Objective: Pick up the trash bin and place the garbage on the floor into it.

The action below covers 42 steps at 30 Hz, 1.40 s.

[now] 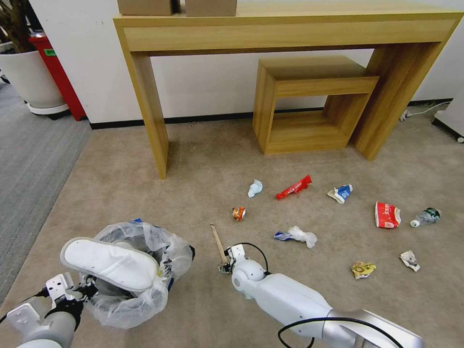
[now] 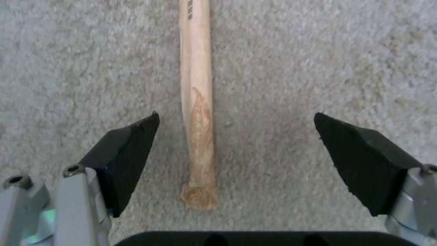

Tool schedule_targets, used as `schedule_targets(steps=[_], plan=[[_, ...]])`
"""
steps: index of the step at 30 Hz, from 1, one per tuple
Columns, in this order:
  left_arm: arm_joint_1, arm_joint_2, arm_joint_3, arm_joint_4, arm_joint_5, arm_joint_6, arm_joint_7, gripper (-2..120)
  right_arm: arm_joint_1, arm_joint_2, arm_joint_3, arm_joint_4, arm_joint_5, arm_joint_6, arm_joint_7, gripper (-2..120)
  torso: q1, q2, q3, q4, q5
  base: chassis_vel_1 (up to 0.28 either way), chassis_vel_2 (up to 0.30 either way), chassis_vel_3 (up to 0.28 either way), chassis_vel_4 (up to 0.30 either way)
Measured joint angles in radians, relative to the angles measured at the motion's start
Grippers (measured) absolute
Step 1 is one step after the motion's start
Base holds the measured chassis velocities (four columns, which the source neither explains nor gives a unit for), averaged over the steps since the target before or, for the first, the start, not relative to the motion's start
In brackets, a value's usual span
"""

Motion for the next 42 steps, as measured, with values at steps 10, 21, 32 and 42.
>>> schedule_targets(steps=[10,21,32,42], plan=[[0.000,0.000,0.000,0.000,0.000,-0.002,0.000,0,-0.009,0.010,-0.016,0.002,-0.014,0.018,-0.003,72,0.000,0.000,0.000,0.0000,0.0000,0.000,0.000,0.000,0.000],[-0.004,-0.002,0.000,-0.001,0.000,-0.008,0.000,0,-0.008,0.011,-0.027,-0.011,-0.028,0.032,-0.008,64,0.000,0.000,0.000,0.0000,0.0001,0.000,0.000,0.000,0.000],[-0.008,-0.010,0.004,-0.004,0.002,-0.010,0.000,0,-0.017,0.004,-0.028,-0.007,-0.044,0.048,-0.016,39,0.000,0.000,0.000,0.0004,0.0004,0.000,0.000,0.000,0.000],[-0.010,-0.013,0.006,-0.010,0.002,-0.013,0.000,0,-0.017,0.001,-0.034,-0.007,-0.048,0.055,-0.020,28,0.000,0.000,0.000,0.0003,0.0004,0.000,0.000,0.000,0.000]])
